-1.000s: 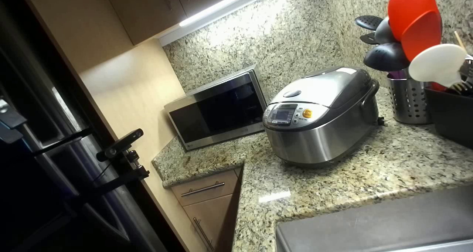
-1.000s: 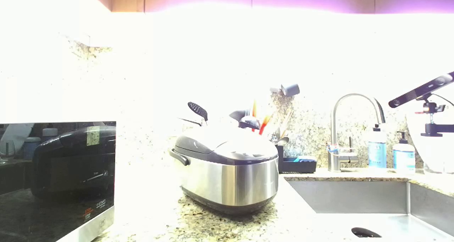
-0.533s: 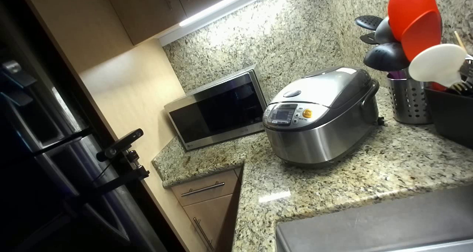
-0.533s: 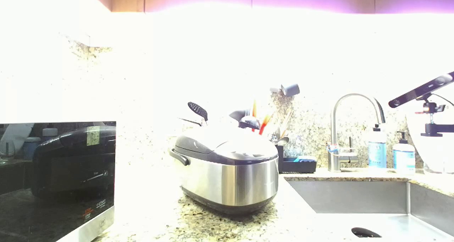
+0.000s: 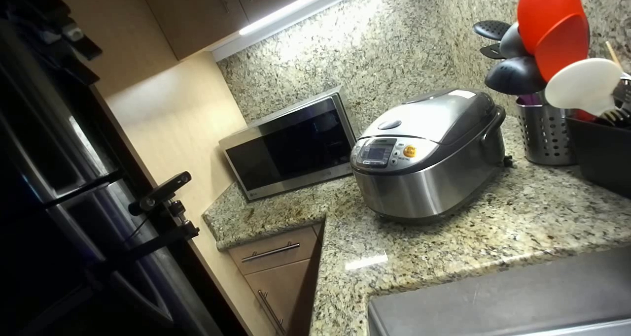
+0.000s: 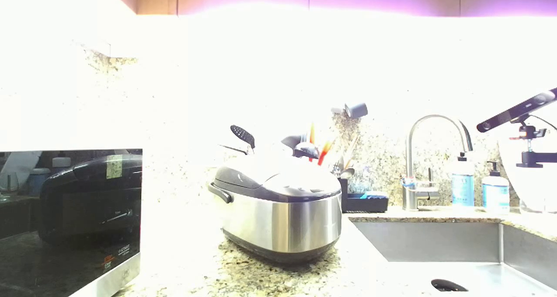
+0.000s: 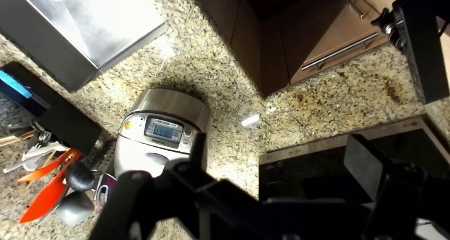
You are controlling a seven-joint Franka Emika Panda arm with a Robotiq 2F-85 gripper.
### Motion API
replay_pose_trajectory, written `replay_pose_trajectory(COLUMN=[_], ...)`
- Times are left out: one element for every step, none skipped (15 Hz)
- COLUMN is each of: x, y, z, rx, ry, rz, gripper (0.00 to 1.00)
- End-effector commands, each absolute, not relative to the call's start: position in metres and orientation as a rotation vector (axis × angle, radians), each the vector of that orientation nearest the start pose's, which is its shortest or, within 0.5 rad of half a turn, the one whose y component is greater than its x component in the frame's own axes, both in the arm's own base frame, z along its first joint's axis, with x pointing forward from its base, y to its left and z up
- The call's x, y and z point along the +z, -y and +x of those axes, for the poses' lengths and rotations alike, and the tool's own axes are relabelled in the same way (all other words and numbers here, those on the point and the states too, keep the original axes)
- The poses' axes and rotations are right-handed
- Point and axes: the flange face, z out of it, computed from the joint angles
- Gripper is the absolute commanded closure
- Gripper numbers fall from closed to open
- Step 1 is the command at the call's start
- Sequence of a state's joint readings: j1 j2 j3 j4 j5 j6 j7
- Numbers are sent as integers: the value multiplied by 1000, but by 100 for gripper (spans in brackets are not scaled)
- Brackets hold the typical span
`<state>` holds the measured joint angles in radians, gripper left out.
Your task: Open the lid of the rice cooker.
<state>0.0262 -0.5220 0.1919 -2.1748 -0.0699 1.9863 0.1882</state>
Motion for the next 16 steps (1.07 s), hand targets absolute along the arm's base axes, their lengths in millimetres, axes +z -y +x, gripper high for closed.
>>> replay_pose_trajectory(x=[621,617,613,608,603,597,590,584,577,573,569,567,565,563,563,563], y=[-92,-87,-82,-77,-70,-64,-57,-52,-44,-38,-32,-27,-23,-20,-18,-17], z=[457,468,476,485,494,501,509,514,520,524,527,530,531,533,533,532], rx=[-650,-691,-735,-773,-810,-821,-813,-801,-773,-767,-759,-756,-741,-712,-691,-670], ry=[-60,-88,-126,-152,-192,-222,-254,-287,-313,-336,-363,-387,-410,-407,-406,-402], rz=[-3192,-3193,-3189,-3183,-3173,-3169,-3163,-3159,-3151,-3144,-3145,-3141,-3130,-3124,-3103,-3079], gripper=[0,0,0,0,0,0,0,0,0,25,26,32,42,49,58,64])
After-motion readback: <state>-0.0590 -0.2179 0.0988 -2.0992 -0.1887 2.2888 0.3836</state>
